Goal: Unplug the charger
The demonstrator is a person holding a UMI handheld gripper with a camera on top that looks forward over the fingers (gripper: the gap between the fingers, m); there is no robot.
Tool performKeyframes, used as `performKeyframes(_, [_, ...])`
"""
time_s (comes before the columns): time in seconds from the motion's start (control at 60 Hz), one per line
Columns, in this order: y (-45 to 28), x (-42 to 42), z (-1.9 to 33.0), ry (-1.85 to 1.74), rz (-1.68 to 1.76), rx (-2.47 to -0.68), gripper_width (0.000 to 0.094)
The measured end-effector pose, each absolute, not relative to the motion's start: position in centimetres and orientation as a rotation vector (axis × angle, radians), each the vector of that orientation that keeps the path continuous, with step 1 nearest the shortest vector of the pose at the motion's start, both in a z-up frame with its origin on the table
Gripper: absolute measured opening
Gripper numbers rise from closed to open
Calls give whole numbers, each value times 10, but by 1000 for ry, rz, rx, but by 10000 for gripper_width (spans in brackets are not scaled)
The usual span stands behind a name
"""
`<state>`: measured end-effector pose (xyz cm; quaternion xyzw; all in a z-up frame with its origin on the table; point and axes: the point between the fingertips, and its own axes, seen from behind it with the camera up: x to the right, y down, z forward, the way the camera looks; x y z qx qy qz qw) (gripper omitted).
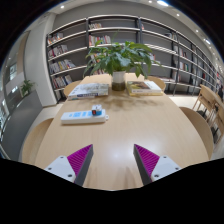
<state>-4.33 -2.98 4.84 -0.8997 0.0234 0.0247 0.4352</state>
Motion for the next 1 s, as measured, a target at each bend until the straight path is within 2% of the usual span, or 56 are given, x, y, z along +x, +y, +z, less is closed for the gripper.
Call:
performKeyframes(0.2, [89, -86, 51, 53, 109, -2183, 803])
performKeyframes(0.3, [137, -100, 51, 29, 133, -2168, 746])
performKeyframes(0.4, [162, -103, 39, 5, 114, -2188, 634])
performKeyframes(0.5, [170, -97, 21, 19, 82, -2210, 436])
performKeyframes(0.517, [171, -97, 20, 32, 80, -2210, 353])
performKeyframes(0.55, [170, -97, 21, 29, 90, -2206, 349])
performKeyframes(0.667, [172, -98, 20, -38, 60, -2217, 221])
performKeyframes(0.717, [172, -99, 20, -66, 43, -2219, 203])
performKeyframes(0.733, [173, -105, 23, -72, 60, -2211, 112])
performKeyframes(0.867, [174, -107, 21, -65, 126, -2243, 100])
performKeyframes(0.917, [167, -106, 30, -102, 121, -2262, 93])
performKeyframes(0.933, [171, -106, 47, -111, 128, -2224, 91])
performKeyframes(1.0, [187, -88, 161, -66, 170, -2010, 89])
